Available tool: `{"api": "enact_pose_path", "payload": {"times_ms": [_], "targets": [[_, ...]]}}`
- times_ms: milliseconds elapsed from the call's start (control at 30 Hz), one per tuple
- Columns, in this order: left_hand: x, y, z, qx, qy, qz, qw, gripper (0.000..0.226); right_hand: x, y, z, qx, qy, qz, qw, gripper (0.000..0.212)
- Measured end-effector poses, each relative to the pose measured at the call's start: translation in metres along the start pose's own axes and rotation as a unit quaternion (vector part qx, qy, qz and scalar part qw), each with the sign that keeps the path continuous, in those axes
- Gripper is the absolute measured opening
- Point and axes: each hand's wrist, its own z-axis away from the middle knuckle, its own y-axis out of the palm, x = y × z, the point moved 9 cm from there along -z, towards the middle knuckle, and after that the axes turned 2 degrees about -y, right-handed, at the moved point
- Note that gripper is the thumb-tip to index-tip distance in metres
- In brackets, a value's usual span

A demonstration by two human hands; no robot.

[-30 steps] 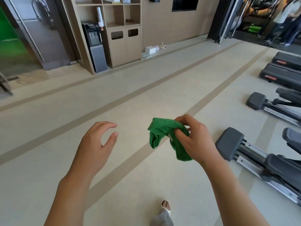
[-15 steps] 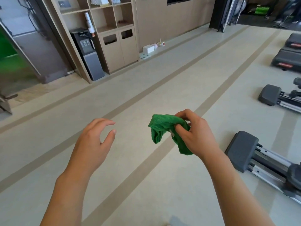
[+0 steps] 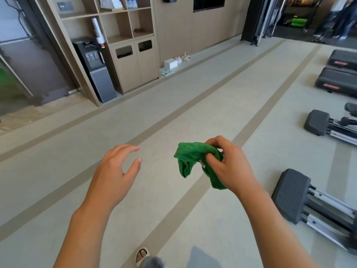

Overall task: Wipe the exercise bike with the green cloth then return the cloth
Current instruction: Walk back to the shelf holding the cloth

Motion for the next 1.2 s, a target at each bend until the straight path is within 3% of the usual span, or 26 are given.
{"api": "enact_pose_path", "payload": {"times_ms": [333, 600, 700, 967, 1067, 1200], "targets": [[0.117, -0.056, -0.121, 0.002, 0.021, 0.025, 0.999, 0.026, 0.090, 0.109, -0.120, -0.011, -0.009, 0.037, 0.999, 0.015], [0.217, -0.089, -0.166, -0.033, -0.008, 0.033, 0.999, 0.025, 0.135, 0.196, -0.183, 0.003, -0.037, 0.035, 0.999, 0.015], [0.227, -0.085, -0.181, -0.027, -0.006, 0.069, 0.997, 0.031, 0.141, 0.218, -0.205, 0.017, -0.048, 0.041, 0.998, 0.016], [0.226, -0.040, -0.247, 0.017, -0.030, 0.100, 0.994, 0.073, 0.129, 0.262, -0.282, 0.064, -0.075, 0.012, 0.995, 0.018], [0.221, -0.018, -0.284, 0.023, -0.020, 0.089, 0.996, 0.070, 0.119, 0.276, -0.322, 0.093, -0.095, -0.004, 0.991, 0.020], [0.216, 0.012, -0.349, 0.019, -0.013, 0.078, 0.997, 0.047, 0.100, 0.276, -0.390, 0.119, -0.118, -0.017, 0.986, 0.020]]}}
